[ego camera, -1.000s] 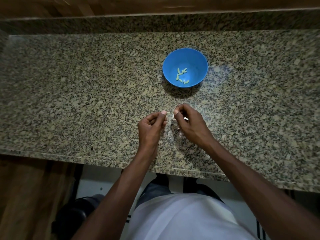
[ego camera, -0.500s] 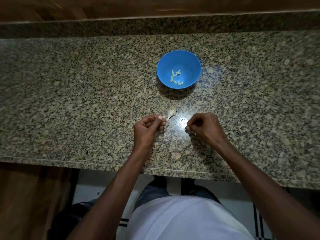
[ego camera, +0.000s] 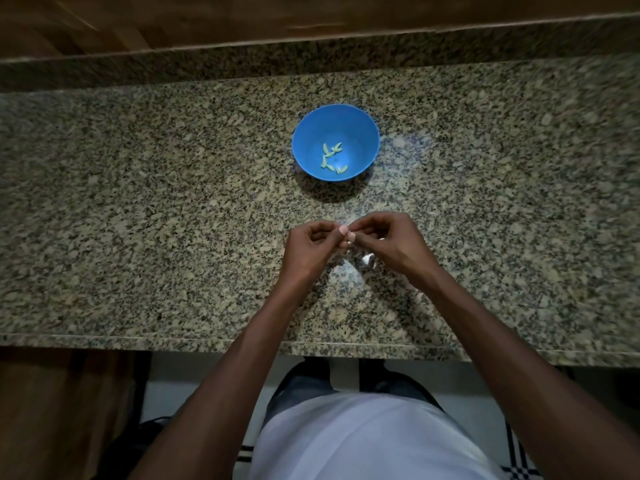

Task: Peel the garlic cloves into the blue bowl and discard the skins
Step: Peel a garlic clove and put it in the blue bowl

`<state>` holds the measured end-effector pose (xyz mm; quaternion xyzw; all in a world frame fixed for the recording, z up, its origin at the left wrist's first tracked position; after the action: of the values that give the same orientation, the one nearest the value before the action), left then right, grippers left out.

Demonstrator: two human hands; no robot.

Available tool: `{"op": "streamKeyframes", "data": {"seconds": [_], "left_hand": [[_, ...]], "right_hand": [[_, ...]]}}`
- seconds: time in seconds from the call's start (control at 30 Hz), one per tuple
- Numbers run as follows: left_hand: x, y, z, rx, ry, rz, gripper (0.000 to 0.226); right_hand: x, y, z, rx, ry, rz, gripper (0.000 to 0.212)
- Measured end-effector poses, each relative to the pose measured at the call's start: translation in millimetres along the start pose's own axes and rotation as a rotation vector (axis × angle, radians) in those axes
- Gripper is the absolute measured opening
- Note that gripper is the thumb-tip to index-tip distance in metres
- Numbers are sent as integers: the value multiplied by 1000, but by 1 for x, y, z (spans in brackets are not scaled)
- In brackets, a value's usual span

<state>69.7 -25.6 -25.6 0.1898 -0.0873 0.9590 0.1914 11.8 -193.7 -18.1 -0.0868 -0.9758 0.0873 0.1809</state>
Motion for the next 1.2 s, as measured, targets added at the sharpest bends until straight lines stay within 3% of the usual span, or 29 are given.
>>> {"op": "streamKeyframes", "data": {"seconds": [0.13,0.23,0.43,0.6,0.77,0.83,0.97,1.1,1.2], "left_hand": [[-8,4,2,39,-15,46,19],[-12,-2,4,57,-1,138,18],[-9,-42,-6,-73,46,275,18],[13,-65,-26,-148,-5,378,16],[32,-71,-43,-326,18,386,16],[35,-73,-45,-412,50,376,16],[35,-80,-49,-480,110,306,15],[35,-93,-46,-469,137,285,21],[31,-100,-46,-493,166,253,14]], "right_hand": [[-13,-9,3,22,49,57,11],[-28,-15,3,190,66,98,4],[-43,-14,0,521,-80,104,29],[-19,-11,1,504,-154,149,23],[0,32,14,621,-180,36,13],[9,57,13,561,-184,8,20],[33,95,16,740,-322,-114,21],[27,83,15,662,-203,-8,25],[17,83,18,728,-252,42,22]]}}
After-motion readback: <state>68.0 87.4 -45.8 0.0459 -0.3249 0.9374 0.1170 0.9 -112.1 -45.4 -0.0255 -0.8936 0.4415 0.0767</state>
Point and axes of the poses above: each hand's wrist, its own x-axis away from the middle knuckle, its own y-axis out of the palm, z = x × y, the point moved 3 cm from there along -x, towards the middle knuckle, and after that the axes turned 1 degree about -z, right-handed, at the moved point
